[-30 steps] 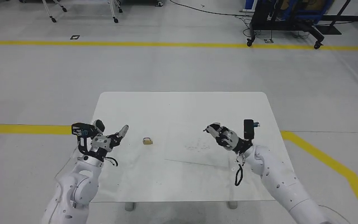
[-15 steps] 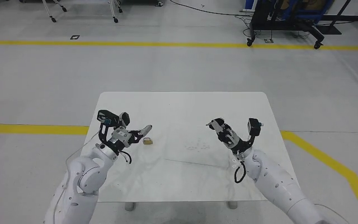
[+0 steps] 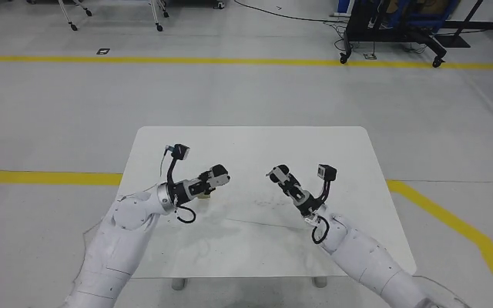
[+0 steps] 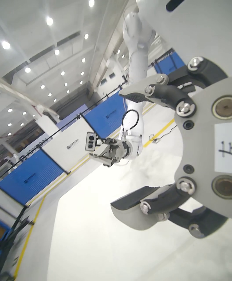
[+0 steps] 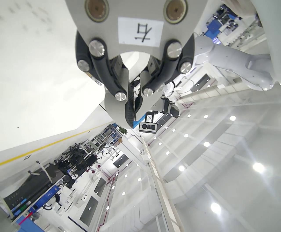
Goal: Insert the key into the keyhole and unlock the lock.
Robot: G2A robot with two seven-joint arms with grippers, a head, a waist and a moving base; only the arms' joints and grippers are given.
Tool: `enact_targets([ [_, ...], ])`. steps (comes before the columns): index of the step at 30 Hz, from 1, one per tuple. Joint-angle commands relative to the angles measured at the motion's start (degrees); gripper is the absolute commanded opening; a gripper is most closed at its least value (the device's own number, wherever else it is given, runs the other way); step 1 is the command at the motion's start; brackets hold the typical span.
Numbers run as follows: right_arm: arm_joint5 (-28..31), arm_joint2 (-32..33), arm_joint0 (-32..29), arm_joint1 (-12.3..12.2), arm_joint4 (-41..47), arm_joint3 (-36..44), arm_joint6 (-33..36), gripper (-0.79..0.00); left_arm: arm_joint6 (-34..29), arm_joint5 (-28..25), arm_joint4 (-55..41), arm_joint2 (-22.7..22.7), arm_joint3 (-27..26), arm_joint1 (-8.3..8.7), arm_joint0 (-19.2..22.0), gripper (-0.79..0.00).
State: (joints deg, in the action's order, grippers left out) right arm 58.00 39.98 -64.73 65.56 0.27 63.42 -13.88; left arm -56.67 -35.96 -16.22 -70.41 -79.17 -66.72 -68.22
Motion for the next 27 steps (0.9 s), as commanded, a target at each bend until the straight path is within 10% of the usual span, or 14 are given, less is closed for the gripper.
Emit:
enact_targets([
  [1, 0.0, -0.7, 0.3, 0.4, 5.4, 0.2, 4.0, -0.785, -3.8, -0.7, -4.2, 1.8, 2.8, -0.29, 2.2, -0.105],
  [3, 0.0, -1.1, 0.8, 0.7, 8.9, -0.4, 7.9, -0.785, -5.4, -2.9, -3.4, 2.9, 5.3, -0.44, 4.1, -0.385],
  [5, 0.0, -1.4, 1.3, 1.1, 11.2, -1.2, 11.1, -0.785, -4.5, -4.3, -1.3, 3.8, 6.5, -0.63, 5.1, -0.422],
  [27, 0.0, 0.9, 2.8, 5.9, 13.0, -5.8, 21.1, -0.785, 2.0, -1.6, 7.6, 8.8, 7.9, -1.12, 7.5, -0.477],
])
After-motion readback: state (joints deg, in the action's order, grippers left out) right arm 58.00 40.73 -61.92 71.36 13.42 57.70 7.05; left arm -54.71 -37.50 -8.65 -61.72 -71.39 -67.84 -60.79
